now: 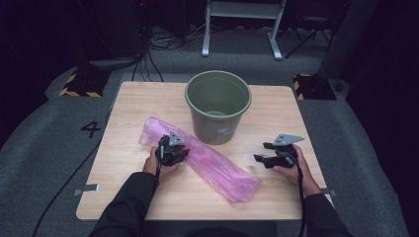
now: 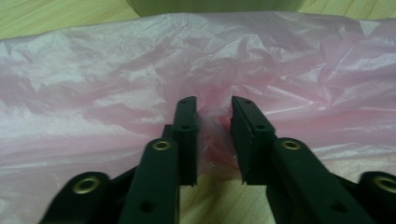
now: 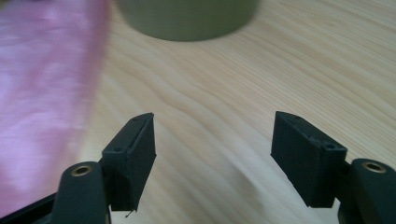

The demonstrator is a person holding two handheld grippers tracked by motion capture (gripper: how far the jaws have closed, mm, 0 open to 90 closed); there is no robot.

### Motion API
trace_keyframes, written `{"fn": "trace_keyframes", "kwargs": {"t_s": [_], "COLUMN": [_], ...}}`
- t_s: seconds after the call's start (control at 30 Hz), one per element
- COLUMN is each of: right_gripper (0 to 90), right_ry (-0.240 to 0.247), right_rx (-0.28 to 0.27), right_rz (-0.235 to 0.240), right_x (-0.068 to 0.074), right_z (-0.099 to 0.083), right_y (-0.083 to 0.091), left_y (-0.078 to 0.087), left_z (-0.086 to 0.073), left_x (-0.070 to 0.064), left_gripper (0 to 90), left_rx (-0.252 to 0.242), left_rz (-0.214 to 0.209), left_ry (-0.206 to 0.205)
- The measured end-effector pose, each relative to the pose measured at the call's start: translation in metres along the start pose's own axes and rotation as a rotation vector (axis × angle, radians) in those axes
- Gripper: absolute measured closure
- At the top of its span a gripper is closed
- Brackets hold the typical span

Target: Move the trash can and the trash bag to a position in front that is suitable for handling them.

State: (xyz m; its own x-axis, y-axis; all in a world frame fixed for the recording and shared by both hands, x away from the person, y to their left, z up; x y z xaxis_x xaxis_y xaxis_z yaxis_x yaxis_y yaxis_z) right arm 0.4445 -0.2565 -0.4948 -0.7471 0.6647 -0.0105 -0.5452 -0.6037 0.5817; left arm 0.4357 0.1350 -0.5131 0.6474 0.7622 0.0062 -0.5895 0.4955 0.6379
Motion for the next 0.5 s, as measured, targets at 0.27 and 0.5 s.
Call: {"fn": "trace_keyframes", "kwargs": {"t_s": [0.27, 0.5], "right_gripper": [31.8, 31.5], "right_ry": [-0.053, -0.127], "right_rx": [0.019, 0.015], "right_rz": [-0.115, -0.135], "right_x": [-0.025, -0.04], "right_z": [-0.013, -0.022], "right_y": [0.002, 0.003], "left_y": [0.0, 0.001], "left_z": [0.0, -0.001], "left_x": [-0.001, -0.001], "left_gripper": [86.7, 88.9], "left_rx": [-0.013, -0.034], "left_rz": [0.002, 0.015], "left_ry": [-0.013, -0.023]}}
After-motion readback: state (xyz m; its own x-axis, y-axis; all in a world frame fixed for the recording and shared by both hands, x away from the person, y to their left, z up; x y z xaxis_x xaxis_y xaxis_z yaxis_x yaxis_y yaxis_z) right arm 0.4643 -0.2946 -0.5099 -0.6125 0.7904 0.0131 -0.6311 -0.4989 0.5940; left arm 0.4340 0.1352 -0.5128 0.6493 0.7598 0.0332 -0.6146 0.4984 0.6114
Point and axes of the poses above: each handheld gripper's, and its own axes: y roughly backward along the jaws, z roughly out of its top, x roughly to its left, the point moved 2 cm from there along -y, roughly forward along the jaws, and after that the axes turned 3 degrees about -x, right-handed, at the moved point
